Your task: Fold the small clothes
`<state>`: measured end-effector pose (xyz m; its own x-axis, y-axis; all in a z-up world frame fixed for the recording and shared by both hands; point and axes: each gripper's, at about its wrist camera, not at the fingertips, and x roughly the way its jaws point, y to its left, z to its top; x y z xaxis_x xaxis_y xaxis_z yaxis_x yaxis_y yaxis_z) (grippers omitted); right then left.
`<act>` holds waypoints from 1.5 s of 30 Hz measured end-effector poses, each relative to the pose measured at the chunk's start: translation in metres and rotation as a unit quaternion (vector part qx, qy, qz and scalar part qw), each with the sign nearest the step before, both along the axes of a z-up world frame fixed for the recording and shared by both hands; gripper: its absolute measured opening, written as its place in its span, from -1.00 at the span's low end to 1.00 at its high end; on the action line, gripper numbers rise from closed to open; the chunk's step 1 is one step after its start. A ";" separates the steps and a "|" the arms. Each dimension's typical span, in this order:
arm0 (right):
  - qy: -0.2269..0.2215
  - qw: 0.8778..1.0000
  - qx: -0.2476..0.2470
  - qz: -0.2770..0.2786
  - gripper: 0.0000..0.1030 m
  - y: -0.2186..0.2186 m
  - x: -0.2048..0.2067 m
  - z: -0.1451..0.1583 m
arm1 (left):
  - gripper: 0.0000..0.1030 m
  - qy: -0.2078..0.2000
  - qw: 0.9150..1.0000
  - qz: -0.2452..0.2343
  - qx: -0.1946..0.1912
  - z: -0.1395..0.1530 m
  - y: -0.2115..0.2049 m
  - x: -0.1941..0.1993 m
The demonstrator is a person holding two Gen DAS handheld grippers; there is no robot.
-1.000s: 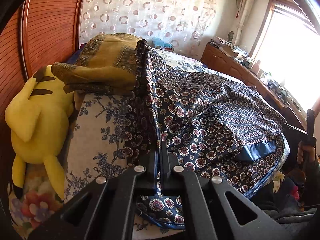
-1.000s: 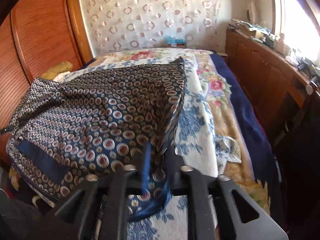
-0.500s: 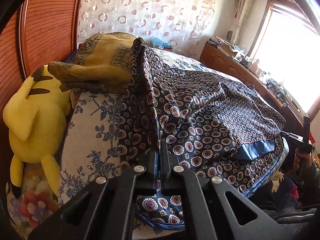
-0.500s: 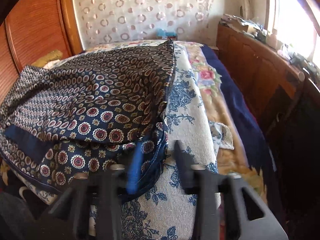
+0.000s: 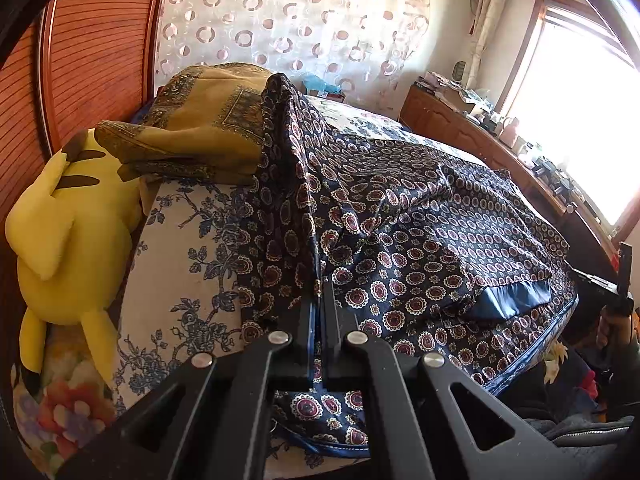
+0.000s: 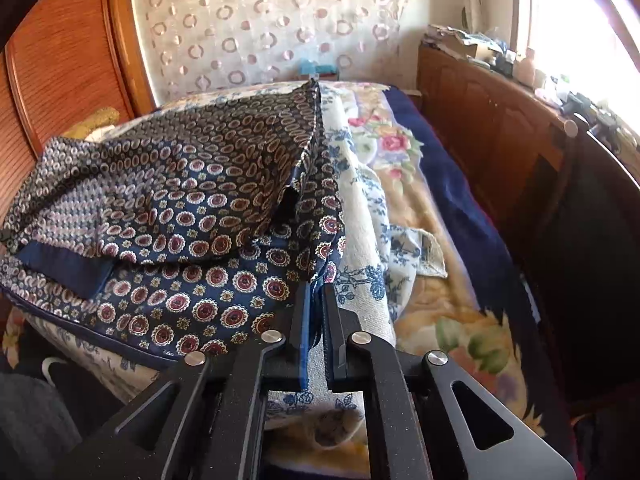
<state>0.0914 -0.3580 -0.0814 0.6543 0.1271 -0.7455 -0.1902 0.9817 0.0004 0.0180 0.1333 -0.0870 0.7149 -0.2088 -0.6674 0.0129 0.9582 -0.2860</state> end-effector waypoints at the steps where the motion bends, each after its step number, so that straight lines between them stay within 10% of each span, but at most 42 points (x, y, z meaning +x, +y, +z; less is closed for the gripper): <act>1: -0.006 1.000 0.000 -0.002 -0.88 0.000 0.000 0.002 | -1.00 0.000 1.000 0.000 0.001 0.000 0.000 0.000; 6: -0.044 0.999 0.006 -0.002 -0.21 0.012 0.009 0.022 | -1.00 0.001 1.000 -0.002 0.002 0.001 -0.002 0.001; 16: -0.021 1.000 0.006 0.003 -0.16 0.029 0.065 0.012 | -1.00 -0.022 0.999 -0.042 -0.004 0.031 -0.029 0.025; 23: 0.004 0.998 0.055 0.026 -0.98 0.030 0.073 0.003 | -1.00 -0.075 0.993 -0.081 -0.030 0.082 -0.059 0.037; 31: -0.053 0.995 0.084 0.027 -1.00 0.006 0.048 0.056 | -1.00 -0.108 0.992 -0.027 -0.067 0.101 -0.013 0.003; 45: -0.018 0.999 0.039 0.013 -1.00 0.004 0.061 0.036 | -1.00 0.011 0.999 0.042 -0.032 0.001 0.014 -0.024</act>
<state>0.1520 -0.3538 -0.0453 0.6757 0.2015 -0.7091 -0.2179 0.9735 0.0691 -0.0064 0.1478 -0.0865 0.7166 -0.1914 -0.6708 -0.0743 0.9352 -0.3462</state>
